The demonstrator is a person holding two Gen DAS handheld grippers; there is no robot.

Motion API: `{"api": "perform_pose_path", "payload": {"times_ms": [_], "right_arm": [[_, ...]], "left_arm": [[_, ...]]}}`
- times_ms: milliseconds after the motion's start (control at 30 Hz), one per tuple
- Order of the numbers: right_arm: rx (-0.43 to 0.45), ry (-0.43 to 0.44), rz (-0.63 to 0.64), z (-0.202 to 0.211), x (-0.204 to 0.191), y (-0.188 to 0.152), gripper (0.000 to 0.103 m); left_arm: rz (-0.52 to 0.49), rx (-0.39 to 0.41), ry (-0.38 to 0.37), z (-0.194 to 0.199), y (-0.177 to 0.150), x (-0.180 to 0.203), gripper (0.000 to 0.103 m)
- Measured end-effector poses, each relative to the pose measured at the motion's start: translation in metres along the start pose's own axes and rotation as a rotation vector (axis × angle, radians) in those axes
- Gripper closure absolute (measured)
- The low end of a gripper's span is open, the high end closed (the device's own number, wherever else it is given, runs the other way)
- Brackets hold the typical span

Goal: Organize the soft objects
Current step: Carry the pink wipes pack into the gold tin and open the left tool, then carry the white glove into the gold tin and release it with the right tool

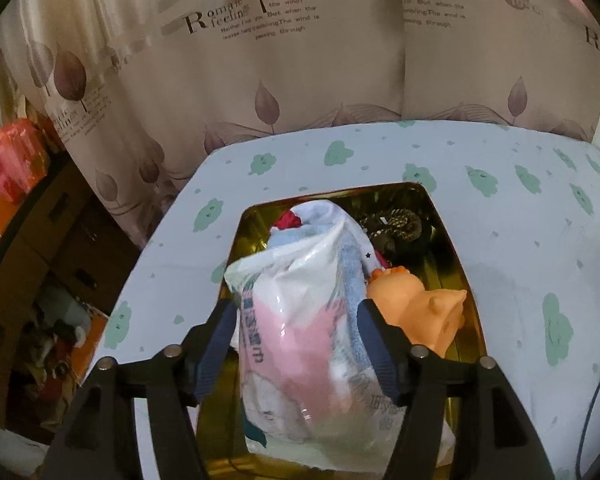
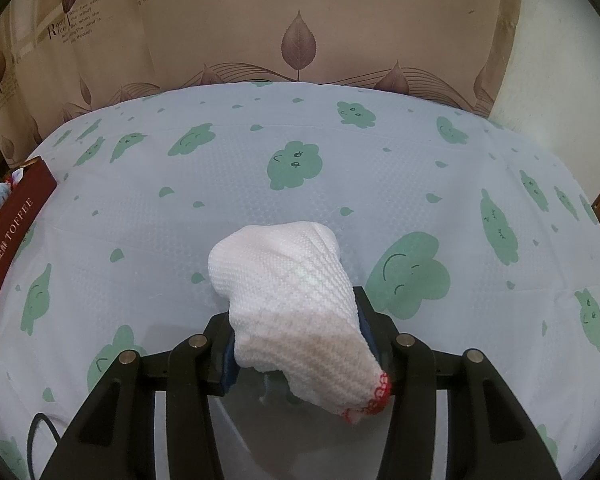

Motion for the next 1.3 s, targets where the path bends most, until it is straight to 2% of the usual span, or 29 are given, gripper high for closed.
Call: {"api": "perform_pose_path", "payload": {"times_ms": [367, 533, 900, 1133, 1300], "right_arm": [[0.0, 0.0, 0.001, 0.0, 0.0, 0.0, 0.056], [0.0, 0.0, 0.001, 0.0, 0.0, 0.0, 0.056], [0.002, -0.002, 0.003, 0.001, 0.002, 0.0, 0.057], [0.008, -0.004, 0.01, 0.004, 0.003, 0.0, 0.065], [0.011, -0.006, 0.006, 0.008, 0.0, -0.001, 0.067]], "left_arm": [[0.017, 0.072, 0.024, 0.04, 0.005, -0.013, 0.038], [0.058, 0.058, 0.016, 0.049, -0.005, -0.022, 0.038], [0.143, 0.029, 0.072, 0.046, -0.046, -0.058, 0.038], [0.228, 0.02, 0.119, 0.038, -0.068, -0.084, 0.038], [0.28, 0.019, 0.13, 0.036, -0.078, -0.099, 0.038]]}}
Point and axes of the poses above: each gripper's, at about its wrist camera, not at the fingertips, and z roughly against the way its jaws point, x to its right, y to its top, the point moved 4 cm from there along -z, roughly the way its jaws point, and after that the axes turned 11 degrees about y, right-handed, at the moved point
